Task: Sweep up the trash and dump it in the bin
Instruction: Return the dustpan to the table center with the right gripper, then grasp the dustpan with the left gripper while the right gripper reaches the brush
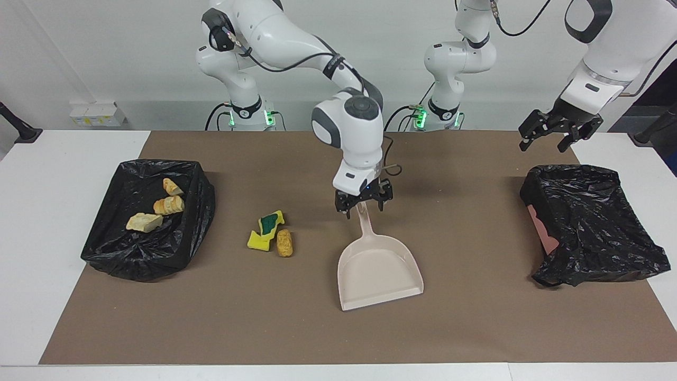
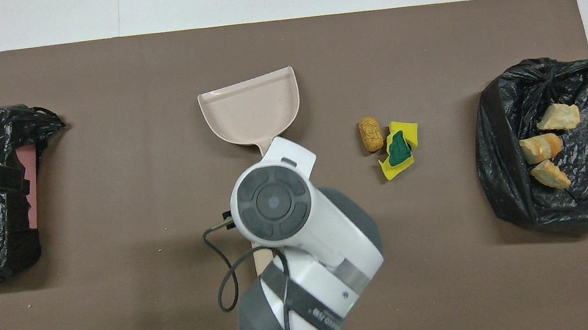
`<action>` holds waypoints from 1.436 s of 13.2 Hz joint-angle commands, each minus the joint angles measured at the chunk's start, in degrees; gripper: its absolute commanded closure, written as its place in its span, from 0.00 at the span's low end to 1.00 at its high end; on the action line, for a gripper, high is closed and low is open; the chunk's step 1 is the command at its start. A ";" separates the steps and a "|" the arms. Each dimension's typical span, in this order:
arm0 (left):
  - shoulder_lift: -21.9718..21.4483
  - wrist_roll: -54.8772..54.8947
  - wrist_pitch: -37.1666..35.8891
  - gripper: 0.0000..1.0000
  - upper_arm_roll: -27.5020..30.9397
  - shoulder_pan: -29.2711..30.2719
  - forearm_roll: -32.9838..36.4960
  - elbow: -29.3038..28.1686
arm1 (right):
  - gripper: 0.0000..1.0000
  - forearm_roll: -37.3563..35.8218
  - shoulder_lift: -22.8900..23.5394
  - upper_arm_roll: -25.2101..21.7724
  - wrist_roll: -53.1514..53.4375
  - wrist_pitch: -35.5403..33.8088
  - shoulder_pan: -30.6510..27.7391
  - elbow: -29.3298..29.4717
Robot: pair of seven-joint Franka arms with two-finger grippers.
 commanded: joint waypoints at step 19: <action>25.04 -44.98 27.23 0.00 -20.82 -10.89 7.89 0.89 | 0.61 11.73 -12.31 0.29 5.53 12.61 13.16 -32.19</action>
